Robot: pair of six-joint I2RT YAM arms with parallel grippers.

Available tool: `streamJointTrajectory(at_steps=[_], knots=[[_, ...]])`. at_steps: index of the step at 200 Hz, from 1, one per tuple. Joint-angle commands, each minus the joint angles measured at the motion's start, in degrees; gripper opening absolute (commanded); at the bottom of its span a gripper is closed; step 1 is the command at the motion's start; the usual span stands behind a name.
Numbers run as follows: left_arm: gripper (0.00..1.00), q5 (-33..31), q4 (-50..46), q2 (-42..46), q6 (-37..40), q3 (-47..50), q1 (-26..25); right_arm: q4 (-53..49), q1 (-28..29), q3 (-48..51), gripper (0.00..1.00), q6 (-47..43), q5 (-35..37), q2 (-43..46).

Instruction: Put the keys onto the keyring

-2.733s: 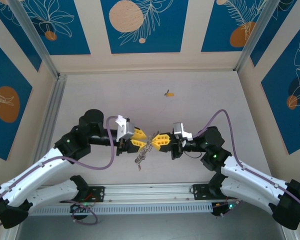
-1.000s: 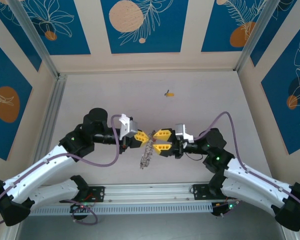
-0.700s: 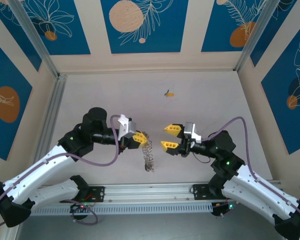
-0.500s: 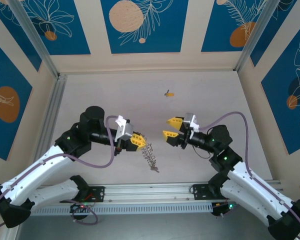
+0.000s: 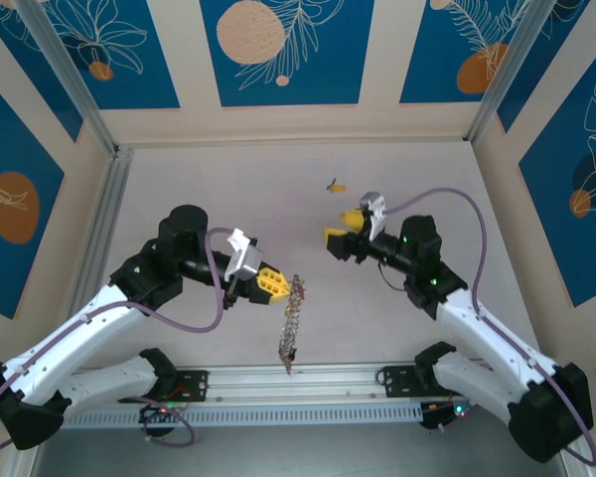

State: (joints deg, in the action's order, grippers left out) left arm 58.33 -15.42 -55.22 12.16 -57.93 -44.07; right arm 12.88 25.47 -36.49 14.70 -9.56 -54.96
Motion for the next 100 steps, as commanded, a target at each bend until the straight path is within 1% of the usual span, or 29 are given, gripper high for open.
streamJointTrajectory(at_steps=[1, 22, 33, 45, 61, 82, 100], knots=[[0.0, 1.87, 2.46, -0.52, 1.26, -2.23, 0.66, -7.25, -3.37, -5.99, 0.73, 4.06, 5.67, -7.98], [0.0, -0.21, 2.15, -0.72, 1.63, -1.69, 0.69, -9.05, -5.61, -12.01, 0.75, 3.62, 7.03, -18.04], [0.0, -2.38, 1.77, -0.85, 1.63, -1.26, 0.76, -10.88, -6.18, -16.5, 0.75, 2.47, 7.23, -23.7], [0.0, -7.81, 0.75, -0.89, 1.66, -0.72, 0.82, -12.64, -6.36, -21.54, 0.75, 0.37, 8.7, -29.55], [0.0, -15.16, 1.26, -0.46, -0.22, 0.89, 1.71, -15.62, -6.69, -28.68, 0.75, -2.39, 11.3, -37.48], [0.0, -19.98, 2.9, 1.32, -3.31, 3.88, 3.44, -19.89, -7.94, -37.56, 0.74, -4.45, 13.1, -47.07], [0.0, -23.6, 4.13, 2.88, -5.9, 6.85, 4.9, -24.21, -9.31, -44.81, 0.72, -5.34, 12.84, -54.81]])
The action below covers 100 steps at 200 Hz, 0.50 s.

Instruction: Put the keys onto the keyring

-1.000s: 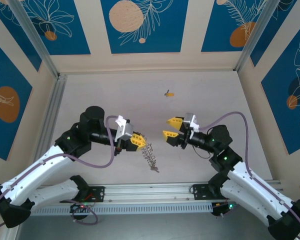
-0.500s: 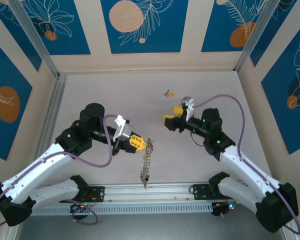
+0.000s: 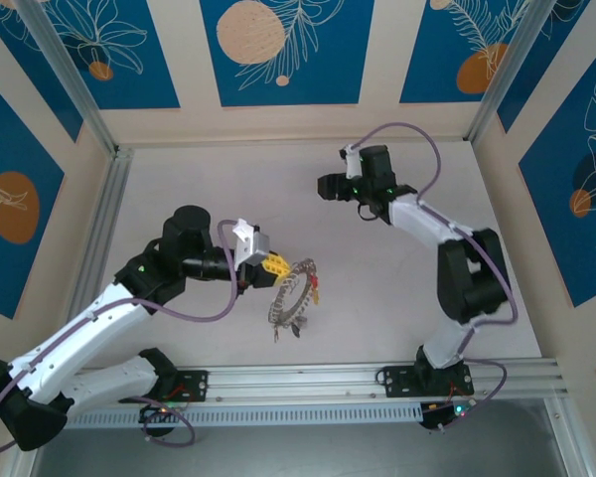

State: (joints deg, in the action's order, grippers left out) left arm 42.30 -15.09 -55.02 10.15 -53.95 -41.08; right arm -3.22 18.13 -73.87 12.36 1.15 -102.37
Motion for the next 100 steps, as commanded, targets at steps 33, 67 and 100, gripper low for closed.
streamJointTrajectory(at_steps=[33, 67, 100], knots=[[0.0, -10.08, 5.94, 3.69, -6.83, 6.82, 4.45, -18.69, -2.51, -21.56, 0.69, -6.21, 1.9, -19.29], [0.0, -9.55, 9.17, 2.62, -8.99, 8.43, 6.8, -25.28, -1.5, -31.83, 0.6, -7.67, 3.36, -27.62], [0.0, -7.38, 11.59, 1.72, -10.39, 8.95, 8.17, -28.94, -0.97, -37.37, 0.5, -7.88, 4.86, -31.39]])
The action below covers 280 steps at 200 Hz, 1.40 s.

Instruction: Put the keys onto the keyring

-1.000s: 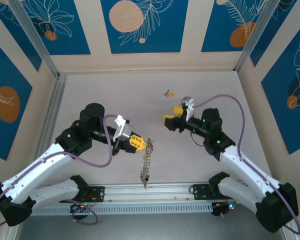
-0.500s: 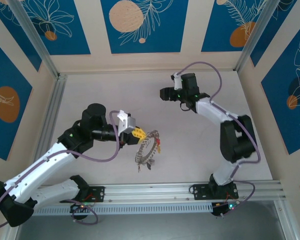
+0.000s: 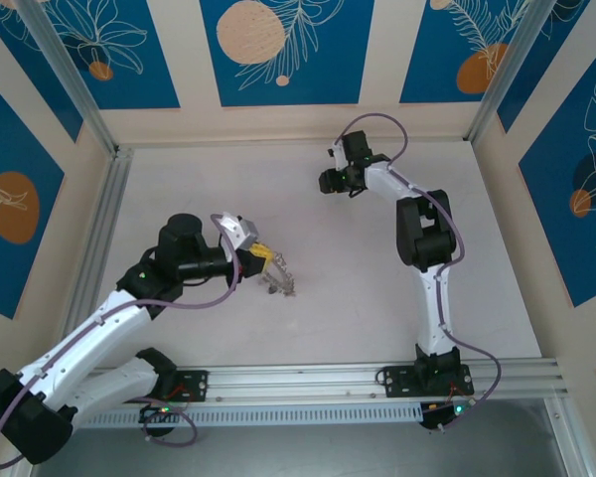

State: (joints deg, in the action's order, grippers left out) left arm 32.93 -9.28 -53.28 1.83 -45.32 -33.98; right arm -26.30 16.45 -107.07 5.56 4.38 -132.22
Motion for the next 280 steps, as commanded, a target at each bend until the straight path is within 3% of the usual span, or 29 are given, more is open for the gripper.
streamJointTrajectory(at_steps=[1, 23, 149, 201, 280], knots=[[0.0, 2.03, 5.86, -0.05, -2.08, 0.36, 1.13, -5.95, 0.7, -4.28, 0.5, -1.08, 1.7, -1.59], [0.0, 3.2, 7.74, -0.16, -2.83, 0.98, 1.59, -6.85, 0.71, -5.36, 0.45, -0.54, 2.06, -2.23], [0.0, 6.71, 15.81, 2.45, -6.08, 3.92, 3.04, -11.24, 0.69, -11.57, 0.44, 1.47, 2.82, -7.53], [0.0, 6.73, 16.09, 2.84, -6.37, 4.1, 3.29, -10.46, 0.38, -11.23, 0.26, 1.9, 2.56, -8.03], [0.0, 7.06, 16.73, 3.83, -6.48, 4.53, 3.36, -9.52, -0.26, -11.31, 0.22, 2.64, 2.12, -8.54]])
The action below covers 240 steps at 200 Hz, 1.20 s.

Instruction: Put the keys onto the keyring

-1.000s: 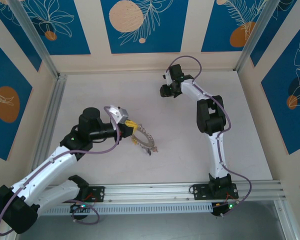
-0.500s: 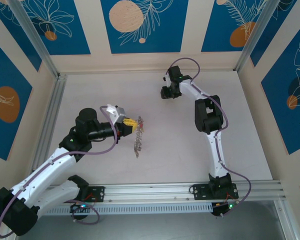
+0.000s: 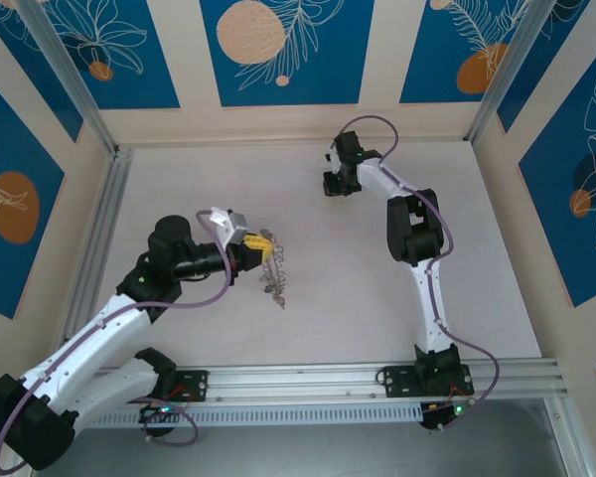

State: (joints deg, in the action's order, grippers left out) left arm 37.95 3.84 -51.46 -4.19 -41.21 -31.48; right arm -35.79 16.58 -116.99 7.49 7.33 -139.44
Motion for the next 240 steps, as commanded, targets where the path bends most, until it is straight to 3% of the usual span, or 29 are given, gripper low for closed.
streamJointTrajectory(at_steps=[1, 60, 140, 200, 240], knots=[[0.0, 2.04, 3.67, 2.04, -0.52, 0.47, 0.88, -0.01, -0.4, -1.39, 0.22, 0.7, -0.83, -1.3], [0.0, 1.82, 4.25, 2.81, -0.49, 0.96, 0.88, 0.7, -0.58, -1.71, 0.19, 0.86, -1.53, -1.89], [0.0, 0.03, 1.5, 1.46, 0.46, 0.04, 0.91, 5.01, -1.0, 4.22, 0.0, 1.46, -5.34, 2.31], [0.0, -1.09, -0.92, 2.39, 1.68, -1.33, 0.87, 16.69, 2.17, 27.09, 0.0, -3.22, -7.15, 26.37], [0.0, -2.42, -3.24, 5.95, 2.56, -2.28, 0.65, 20.77, 9.43, 41.6, 0.0, -9.27, -7.11, 45.06]])
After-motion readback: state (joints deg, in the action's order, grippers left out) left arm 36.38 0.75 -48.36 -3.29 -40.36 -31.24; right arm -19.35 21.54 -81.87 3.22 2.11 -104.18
